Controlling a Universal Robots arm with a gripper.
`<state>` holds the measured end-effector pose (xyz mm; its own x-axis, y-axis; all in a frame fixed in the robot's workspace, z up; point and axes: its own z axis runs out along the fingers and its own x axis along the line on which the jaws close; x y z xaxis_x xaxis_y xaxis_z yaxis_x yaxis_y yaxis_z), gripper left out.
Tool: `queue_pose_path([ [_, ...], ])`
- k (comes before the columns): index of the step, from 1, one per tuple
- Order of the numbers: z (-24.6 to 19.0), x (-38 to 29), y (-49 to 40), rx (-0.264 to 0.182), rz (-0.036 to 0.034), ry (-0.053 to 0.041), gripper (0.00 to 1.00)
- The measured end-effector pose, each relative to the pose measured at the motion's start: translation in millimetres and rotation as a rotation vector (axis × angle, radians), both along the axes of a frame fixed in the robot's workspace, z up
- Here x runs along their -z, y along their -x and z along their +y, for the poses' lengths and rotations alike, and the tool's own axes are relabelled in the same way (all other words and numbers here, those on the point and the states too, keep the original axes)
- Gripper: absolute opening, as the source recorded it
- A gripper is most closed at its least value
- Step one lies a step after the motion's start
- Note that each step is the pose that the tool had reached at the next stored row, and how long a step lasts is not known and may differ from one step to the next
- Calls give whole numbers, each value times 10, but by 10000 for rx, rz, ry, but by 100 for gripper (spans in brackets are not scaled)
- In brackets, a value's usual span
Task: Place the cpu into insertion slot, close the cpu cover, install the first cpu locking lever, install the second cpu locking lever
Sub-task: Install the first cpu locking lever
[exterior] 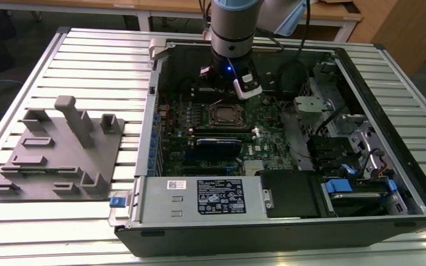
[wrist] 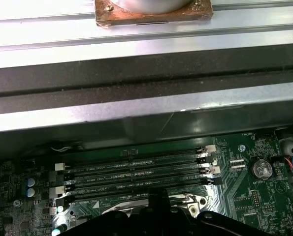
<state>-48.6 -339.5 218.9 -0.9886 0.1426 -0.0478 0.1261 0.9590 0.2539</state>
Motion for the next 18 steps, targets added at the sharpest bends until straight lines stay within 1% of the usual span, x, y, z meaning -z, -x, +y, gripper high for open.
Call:
queue_pose_path([
  [18,0,28,-2,4,0,6,10],
])
